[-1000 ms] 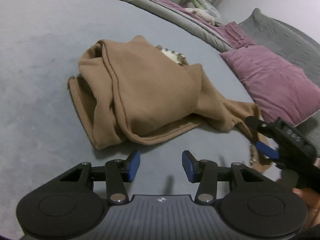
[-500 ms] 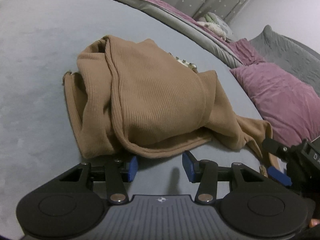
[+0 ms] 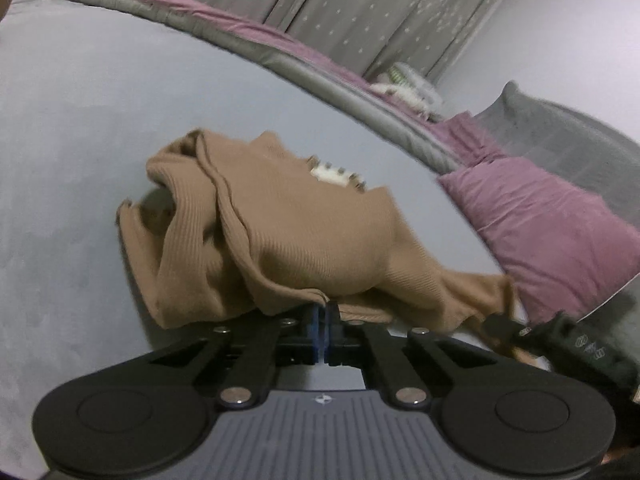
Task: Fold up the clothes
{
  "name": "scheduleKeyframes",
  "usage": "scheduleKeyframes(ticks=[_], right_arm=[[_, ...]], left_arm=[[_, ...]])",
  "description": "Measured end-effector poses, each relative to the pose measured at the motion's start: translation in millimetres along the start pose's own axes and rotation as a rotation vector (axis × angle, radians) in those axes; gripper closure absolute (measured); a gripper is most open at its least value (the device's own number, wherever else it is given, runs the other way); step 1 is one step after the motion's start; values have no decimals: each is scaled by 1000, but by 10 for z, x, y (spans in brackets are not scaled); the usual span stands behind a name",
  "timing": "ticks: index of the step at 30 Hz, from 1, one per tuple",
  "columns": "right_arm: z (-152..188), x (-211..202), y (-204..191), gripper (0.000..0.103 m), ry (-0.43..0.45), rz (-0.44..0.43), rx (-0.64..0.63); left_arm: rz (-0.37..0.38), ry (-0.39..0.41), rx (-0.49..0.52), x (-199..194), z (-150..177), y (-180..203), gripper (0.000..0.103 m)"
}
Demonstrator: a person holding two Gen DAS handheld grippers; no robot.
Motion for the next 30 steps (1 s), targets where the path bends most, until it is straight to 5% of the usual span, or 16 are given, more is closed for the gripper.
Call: scheduleKeyframes(ticks=[12,25,30], right_arm=[[36,36,-103,6,-10,-4,-23],[141,47,-250,6,-20,-8,-72],[179,68,-327,6,-23,-9,-89]], left_arm=[[87,192,23,-489,-411,83,103],[-120,376,100,-892,-900,-350,103],[-192,355,70,-933,-993,-599,103]])
Point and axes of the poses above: each gripper's, at about its wrist camera, not at the fingertips, and x roughly the way its jaws point, y to its right, z to its underside, the point moved 3 cm from there along x, roughly the way its jaws point, and after that the axes turned 10 degrees about z, right-handed, at the moved point
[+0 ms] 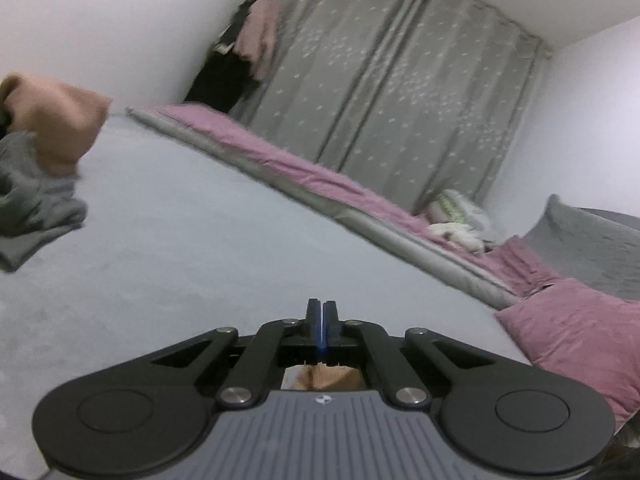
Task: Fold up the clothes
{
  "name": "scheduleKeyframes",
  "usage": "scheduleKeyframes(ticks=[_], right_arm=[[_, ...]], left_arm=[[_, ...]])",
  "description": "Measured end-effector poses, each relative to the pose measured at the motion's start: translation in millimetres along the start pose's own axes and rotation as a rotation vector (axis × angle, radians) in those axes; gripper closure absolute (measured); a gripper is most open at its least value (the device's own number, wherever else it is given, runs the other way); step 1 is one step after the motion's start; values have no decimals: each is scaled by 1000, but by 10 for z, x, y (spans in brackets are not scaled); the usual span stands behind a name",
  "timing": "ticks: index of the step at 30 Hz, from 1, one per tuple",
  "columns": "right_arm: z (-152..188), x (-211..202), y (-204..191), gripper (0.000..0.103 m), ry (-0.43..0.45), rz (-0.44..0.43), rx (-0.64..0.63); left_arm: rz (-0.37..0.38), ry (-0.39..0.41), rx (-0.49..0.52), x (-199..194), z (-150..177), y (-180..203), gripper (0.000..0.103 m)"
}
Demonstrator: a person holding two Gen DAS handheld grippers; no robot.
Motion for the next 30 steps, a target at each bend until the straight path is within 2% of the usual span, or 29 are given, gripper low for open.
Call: scheduleKeyframes(ticks=[3,8,11,12,13,16,19,22,30], right_arm=[[14,21,-48,6,-3,0,-11],[42,40,-124,5,-8,-3,-30],[54,44,-162,5,-11,-6,-40],[60,48,-173,5,-12,-7,-43],[66,51,-183,5,-13,-8,-45],[80,59,-206,5,-15,-10,-52],[96,72,-220,5,-20,-9,-59],[110,87,-224,4,-26,-8,-63],[121,92,-213,4,-35,-11,-65]], left_arm=[[-8,-53,-21,41,44,-73,103],[19,-161,-41,98,179,-103,101],[50,-237,-70,125,307,-110,84],[62,-251,-77,133,340,-93,75],[73,-261,-84,135,370,-71,66],[121,-272,-89,137,409,26,51],[173,-276,-74,149,424,151,39],[192,-285,-42,198,457,274,34],[159,-325,23,379,618,440,34]])
Point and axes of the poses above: each gripper's, at about its wrist camera, not at the fingertips, and x roughly the way its jaws point, y to its right, z to its underside, the point moved 3 cm from there along x, roughly the way its jaws point, and after that the axes turned 10 degrees about z, right-handed, at the moved point
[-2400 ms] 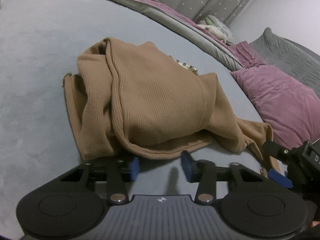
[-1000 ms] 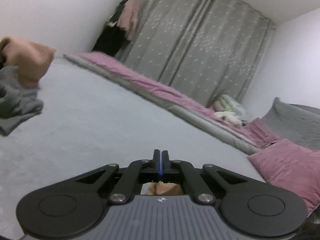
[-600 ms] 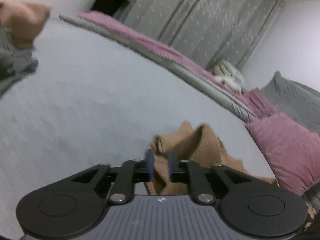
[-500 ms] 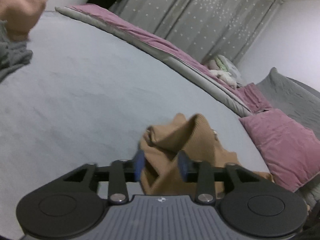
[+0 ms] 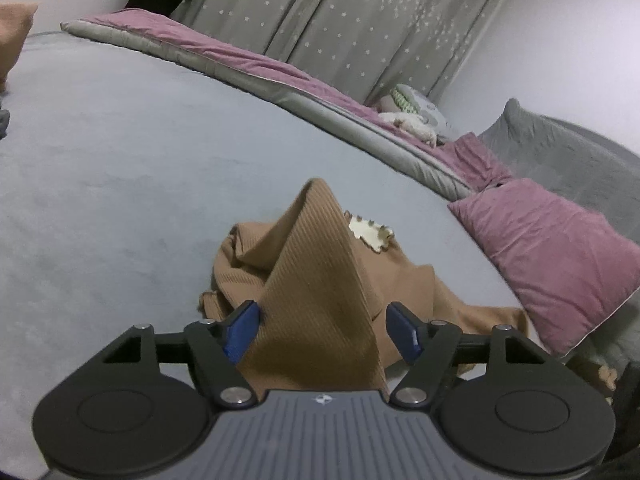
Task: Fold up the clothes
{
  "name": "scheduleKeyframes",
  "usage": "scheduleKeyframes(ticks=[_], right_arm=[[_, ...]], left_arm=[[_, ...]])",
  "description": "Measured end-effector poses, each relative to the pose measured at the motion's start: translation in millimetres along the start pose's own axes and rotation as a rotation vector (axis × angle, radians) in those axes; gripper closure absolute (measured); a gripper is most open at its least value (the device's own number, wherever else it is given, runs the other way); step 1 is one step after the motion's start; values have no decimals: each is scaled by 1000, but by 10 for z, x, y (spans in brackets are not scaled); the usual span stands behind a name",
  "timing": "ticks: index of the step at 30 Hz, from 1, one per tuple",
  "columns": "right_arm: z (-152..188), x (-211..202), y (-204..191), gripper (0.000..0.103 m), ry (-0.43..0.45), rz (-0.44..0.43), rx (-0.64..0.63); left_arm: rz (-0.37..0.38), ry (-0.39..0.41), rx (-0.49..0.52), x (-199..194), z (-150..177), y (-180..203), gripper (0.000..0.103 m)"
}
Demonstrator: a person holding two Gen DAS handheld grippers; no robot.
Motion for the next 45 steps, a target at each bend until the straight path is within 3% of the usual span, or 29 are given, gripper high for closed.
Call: scheduleKeyframes(ticks=[11,14,16,19,30,39,45], right_arm=[[-16,2,58,4,-5,-1,17],[-17,-3,69,4,-4,-2,17],[-18,-4,80,4,-5,-1,18],[-19,-3,101,4,-7,2,22],[-25,-3,187,4,-12,3,41],[-59,-17,336,4,-17,11,74],[-123,-51,422,4,-4,7,113]], left_arm=[[-102,-30,54,221,195,38,37],[-142,-16,34,244,205,1,56],[-172,-4,24,235,198,-31,82],[-193,13,16,199,177,-92,92],[-298,107,20,-22,-105,-455,94],[-480,183,-18,-229,-322,-1183,94],[-545,191,-69,-249,-366,-1564,94]])
Point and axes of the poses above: each gripper's, at about its wrist camera, not at the fingertips, and x roughly the way its jaws point, y to its right, z to its underside, the point moved 3 cm from there along x, roughly the way its jaws point, and after that the axes turned 10 degrees about z, right-handed, at the moved point
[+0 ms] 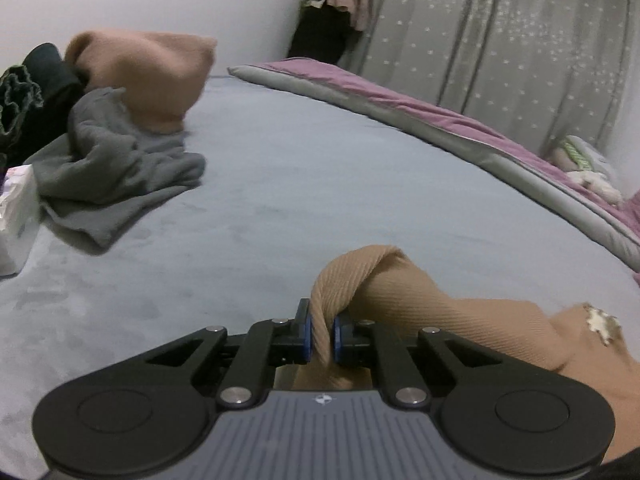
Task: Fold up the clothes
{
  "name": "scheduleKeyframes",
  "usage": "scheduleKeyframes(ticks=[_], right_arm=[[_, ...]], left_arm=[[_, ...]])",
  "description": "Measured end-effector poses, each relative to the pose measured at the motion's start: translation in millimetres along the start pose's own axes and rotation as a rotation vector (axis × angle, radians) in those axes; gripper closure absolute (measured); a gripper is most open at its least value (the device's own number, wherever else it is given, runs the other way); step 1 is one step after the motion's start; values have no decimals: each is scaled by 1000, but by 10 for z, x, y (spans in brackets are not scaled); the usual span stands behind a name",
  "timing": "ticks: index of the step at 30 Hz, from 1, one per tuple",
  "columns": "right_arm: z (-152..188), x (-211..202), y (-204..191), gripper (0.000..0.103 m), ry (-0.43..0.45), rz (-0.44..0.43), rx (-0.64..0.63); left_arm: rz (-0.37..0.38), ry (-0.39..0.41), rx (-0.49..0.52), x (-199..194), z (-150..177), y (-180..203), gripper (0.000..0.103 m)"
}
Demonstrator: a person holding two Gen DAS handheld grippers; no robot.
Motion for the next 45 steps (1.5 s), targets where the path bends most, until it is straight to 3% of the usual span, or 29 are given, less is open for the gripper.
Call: scheduleKeyframes(ticks=[5,9,16,21,25,30,45], right_arm=[[-30,-29,48,4,6,-5,16],[-60,-65,89,3,16,-4,24],[-74,-114,140,2,25,3,8],[-64,-131,211,2,26,24,-11],[-42,-108,249,2,16,38,-19],[-18,-67,268,2,0,37,-7],[73,152,305,2,-37,52,-26]], left_arm=[[3,-31,-17,61,-13,-55,91],[23,-57,-9,-1,-10,30,56],[73,-103,79,-190,49,345,30],[110,-150,113,-337,152,519,27],[175,-160,100,-488,225,641,26],[253,-170,159,-604,341,845,25],[433,-313,275,-499,839,1293,26]])
Point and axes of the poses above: each gripper's, at about its wrist camera, not at the fingertips, and x roughly the way its jaws point, y to its right, z to its underside, the point moved 3 cm from there along x, roughly the way its jaws point, and after that the axes turned 10 degrees about z, right-handed, at the moved point
